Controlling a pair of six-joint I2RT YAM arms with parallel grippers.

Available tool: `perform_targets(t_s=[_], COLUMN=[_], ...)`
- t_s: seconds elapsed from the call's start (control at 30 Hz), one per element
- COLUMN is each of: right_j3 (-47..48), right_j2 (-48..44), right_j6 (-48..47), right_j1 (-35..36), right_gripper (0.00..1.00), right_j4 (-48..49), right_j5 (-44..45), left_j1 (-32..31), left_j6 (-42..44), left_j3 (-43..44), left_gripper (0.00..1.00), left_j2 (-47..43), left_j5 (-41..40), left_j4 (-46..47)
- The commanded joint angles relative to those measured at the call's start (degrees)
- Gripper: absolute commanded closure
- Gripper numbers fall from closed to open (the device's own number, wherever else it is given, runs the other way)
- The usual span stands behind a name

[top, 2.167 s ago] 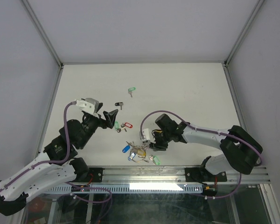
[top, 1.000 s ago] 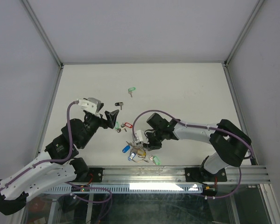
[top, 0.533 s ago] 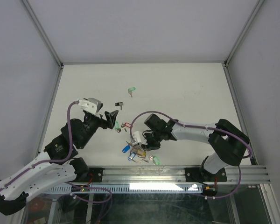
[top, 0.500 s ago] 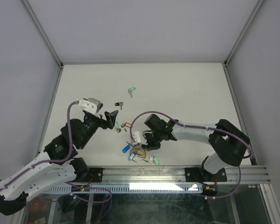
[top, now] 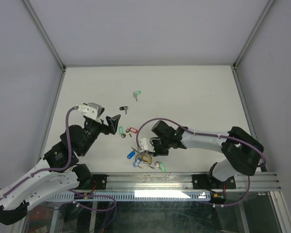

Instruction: Put the keys on the keyring

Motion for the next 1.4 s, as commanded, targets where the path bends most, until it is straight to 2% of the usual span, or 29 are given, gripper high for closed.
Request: perform_targets(t_s=[0.0, 0.2, 0.33, 0.5, 0.6, 0.93, 1.23, 1.37], right_j3=[0.8, 3.0, 5.0, 7.7, 9.8, 11.3, 11.1, 12.0], right_j2=[-1.6, -7.0, -10.3, -12.1, -12.2, -15.1, -18.8, -20.0], right_j6=[3.5, 10.9, 17.5, 25.7, 30.3, 39.8, 46.9, 48.6], right_j1=[0.9, 0.9, 0.9, 0.9, 0.9, -1.9, -9.3, -12.5], right_gripper=[1.0, 1.0, 1.0, 1.0, 1.0, 1.0, 1.0, 1.0], right_j4=[-2.4, -4.9, -6.7, -9.0, -11.5, -13.9, -14.0, -14.3], right_j5=[2.2, 3.0, 3.8, 5.1, 5.7, 6.5, 1.5, -0.5], left_j1=[0.8, 0.8, 0.8, 0.8, 0.8, 0.4, -2.4, -5.2], left_j6=[-0.3, -1.1, -2.2, -1.6, -1.9, -4.5, -4.2, -0.3], left_j3=[2.7, 2.3, 1.4, -0.7, -2.2, -8.5, -9.8, -8.7], left_gripper=[0.26, 0.25, 0.13, 0.05, 0.05, 0.19, 0.17, 0.18], left_j2=[-0.4, -0.5, -0.5, 0.0, 0.8, 3.7, 5.4, 8.6], left_j5=[-0.6, 1.4, 4.8, 10.2, 13.0, 21.7, 21.6, 21.2], left_j4=[1.5, 1.7, 3.5, 6.7, 8.9, 15.6, 17.3, 17.6])
